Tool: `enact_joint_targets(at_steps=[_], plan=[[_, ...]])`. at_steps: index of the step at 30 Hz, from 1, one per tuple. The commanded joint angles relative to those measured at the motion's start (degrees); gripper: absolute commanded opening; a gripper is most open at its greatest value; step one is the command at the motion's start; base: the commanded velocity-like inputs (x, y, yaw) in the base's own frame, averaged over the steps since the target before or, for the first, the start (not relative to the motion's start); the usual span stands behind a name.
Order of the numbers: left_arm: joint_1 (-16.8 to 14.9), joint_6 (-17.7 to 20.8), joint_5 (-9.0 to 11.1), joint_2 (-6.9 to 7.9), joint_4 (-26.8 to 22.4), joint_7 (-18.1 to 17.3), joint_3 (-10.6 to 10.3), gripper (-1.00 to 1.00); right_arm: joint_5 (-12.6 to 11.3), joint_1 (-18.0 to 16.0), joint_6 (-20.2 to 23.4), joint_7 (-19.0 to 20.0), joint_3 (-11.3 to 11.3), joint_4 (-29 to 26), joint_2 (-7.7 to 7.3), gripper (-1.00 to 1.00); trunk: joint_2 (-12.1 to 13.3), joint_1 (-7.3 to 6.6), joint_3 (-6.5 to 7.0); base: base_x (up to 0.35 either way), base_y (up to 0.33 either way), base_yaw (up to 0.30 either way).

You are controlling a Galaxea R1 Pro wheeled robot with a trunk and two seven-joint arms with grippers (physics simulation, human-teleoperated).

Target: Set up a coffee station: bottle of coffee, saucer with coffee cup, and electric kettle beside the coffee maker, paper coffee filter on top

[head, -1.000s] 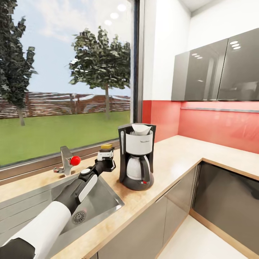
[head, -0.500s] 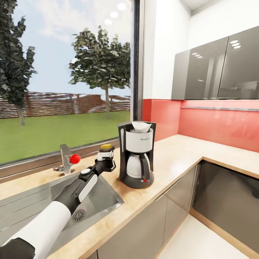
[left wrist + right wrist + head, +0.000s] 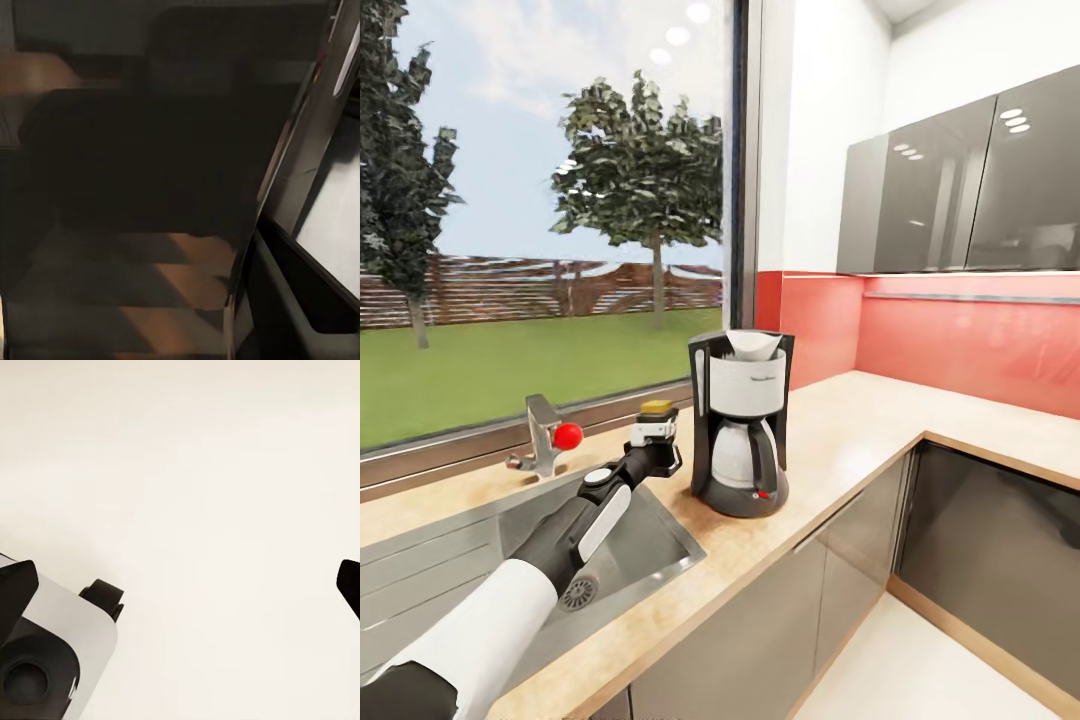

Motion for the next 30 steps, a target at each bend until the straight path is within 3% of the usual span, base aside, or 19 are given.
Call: enact_joint_targets(at_steps=[1, 30], plan=[[0.0, 0.2, 0.4, 0.06, -0.1, 0.0, -0.1, -1.00, 0.6, 0.0, -0.2, 0.2, -0.2, 0.0, -0.01, 1.00, 0.0, 0.00, -0.10, 0.000, 0.000, 0.000], [0.0, 0.2, 0.4, 0.06, -0.4, 0.0, -0.1, -1.00, 0.6, 0.0, -0.2, 0.2, -0.2, 0.0, 0.07, 1.00, 0.0, 0.00, -2.53, 0.000, 0.000, 0.000]])
